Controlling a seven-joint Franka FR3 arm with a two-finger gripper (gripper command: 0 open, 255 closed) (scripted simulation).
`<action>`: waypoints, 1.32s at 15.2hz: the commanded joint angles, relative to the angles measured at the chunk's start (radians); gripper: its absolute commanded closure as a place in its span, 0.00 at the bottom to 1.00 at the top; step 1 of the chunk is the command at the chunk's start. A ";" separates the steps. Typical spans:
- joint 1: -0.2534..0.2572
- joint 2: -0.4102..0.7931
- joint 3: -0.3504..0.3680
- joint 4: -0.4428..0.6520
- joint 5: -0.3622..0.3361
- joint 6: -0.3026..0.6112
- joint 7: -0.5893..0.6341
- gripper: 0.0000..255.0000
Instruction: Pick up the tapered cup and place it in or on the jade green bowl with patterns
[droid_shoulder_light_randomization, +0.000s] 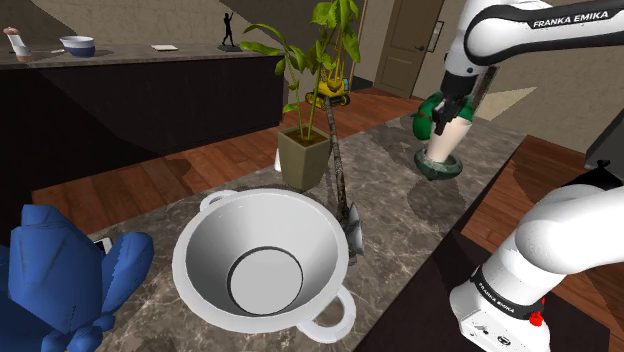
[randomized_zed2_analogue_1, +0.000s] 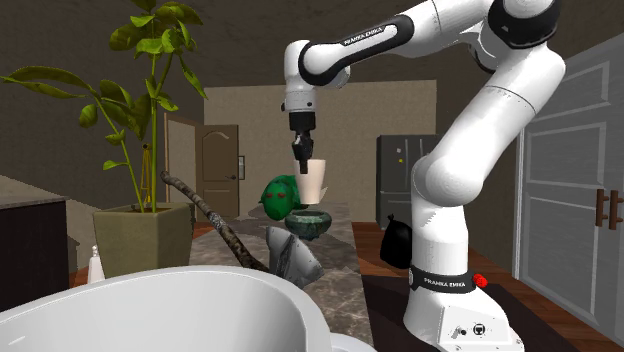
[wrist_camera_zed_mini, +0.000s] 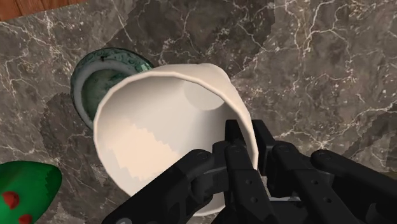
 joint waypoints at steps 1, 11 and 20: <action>0.002 -0.002 0.004 0.020 0.004 -0.022 -0.002 1.00; -0.038 0.225 -0.182 0.298 -0.027 -0.022 -0.235 1.00; -0.047 0.314 -0.247 0.325 -0.018 0.052 -0.301 1.00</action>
